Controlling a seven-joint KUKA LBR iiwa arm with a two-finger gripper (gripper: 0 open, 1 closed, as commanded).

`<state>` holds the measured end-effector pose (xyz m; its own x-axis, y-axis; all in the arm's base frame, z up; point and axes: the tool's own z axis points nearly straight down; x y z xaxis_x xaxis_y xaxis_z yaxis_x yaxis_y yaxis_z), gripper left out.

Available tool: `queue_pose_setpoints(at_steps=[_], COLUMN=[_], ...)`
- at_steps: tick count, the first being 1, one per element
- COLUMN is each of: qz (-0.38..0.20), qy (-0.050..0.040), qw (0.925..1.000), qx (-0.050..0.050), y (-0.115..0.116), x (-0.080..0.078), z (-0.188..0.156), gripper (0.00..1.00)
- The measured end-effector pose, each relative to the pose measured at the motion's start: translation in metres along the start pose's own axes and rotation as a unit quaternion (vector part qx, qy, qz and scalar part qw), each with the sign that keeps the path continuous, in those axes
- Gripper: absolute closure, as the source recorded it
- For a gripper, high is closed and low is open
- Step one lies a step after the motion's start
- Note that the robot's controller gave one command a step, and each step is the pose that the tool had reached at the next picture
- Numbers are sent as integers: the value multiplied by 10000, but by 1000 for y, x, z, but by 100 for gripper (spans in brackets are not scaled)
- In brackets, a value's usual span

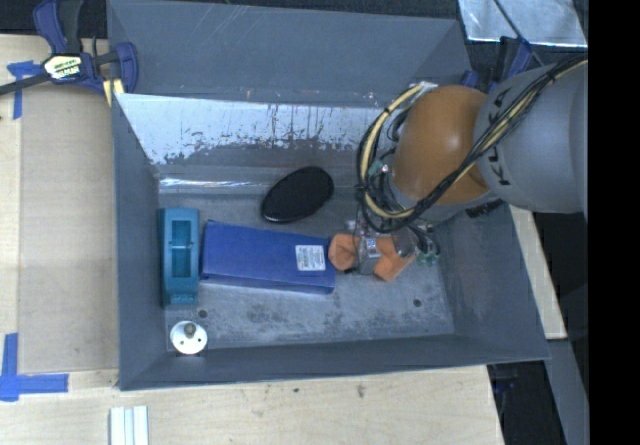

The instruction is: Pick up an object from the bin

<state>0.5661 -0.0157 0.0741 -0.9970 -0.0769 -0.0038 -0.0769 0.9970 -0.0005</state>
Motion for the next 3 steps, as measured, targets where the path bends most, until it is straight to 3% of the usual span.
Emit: queue_pose_setpoints(at_steps=[1, 2, 3], qz=[-177, -181, -213], qy=[5, 6, 41], qw=[9998, 9998, 9998], qx=[-1, -1, -7], y=[12, 12, 9], x=[43, 43, 49], z=[-125, -125, -169], gripper=[100, 100, 100])
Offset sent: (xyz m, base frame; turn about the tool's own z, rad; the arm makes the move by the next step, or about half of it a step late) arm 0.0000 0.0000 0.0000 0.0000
